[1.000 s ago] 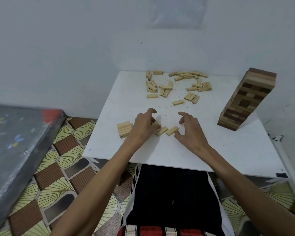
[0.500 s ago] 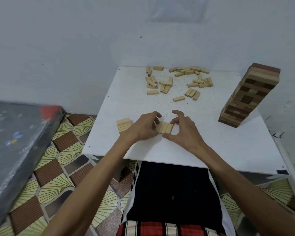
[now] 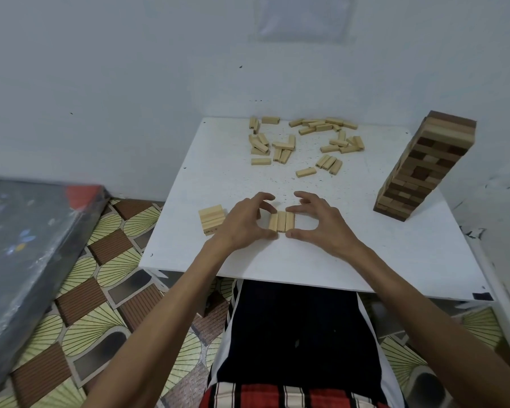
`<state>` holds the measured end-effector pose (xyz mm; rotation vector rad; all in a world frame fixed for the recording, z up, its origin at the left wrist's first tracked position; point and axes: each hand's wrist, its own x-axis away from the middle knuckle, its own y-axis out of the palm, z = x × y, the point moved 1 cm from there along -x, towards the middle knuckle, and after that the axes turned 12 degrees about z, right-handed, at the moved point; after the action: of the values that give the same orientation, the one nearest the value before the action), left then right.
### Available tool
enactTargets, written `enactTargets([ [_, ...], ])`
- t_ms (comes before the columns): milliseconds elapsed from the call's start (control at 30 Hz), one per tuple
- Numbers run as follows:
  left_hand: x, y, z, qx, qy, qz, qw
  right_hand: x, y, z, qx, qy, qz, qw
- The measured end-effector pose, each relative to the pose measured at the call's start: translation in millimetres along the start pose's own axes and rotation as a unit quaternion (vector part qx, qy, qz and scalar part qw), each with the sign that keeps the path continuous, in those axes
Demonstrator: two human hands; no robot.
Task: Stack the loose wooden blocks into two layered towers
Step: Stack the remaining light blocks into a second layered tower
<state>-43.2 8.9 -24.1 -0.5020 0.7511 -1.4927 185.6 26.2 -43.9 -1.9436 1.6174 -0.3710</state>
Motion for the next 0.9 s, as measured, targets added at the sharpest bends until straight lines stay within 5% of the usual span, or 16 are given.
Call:
enactTargets([
  [900, -0.1, 8.2, -1.7, 0.04, -0.009, 0.016, 0.999, -6.0, 2.3, 2.1, 0.019, -0.027, -0.003, 0.999],
])
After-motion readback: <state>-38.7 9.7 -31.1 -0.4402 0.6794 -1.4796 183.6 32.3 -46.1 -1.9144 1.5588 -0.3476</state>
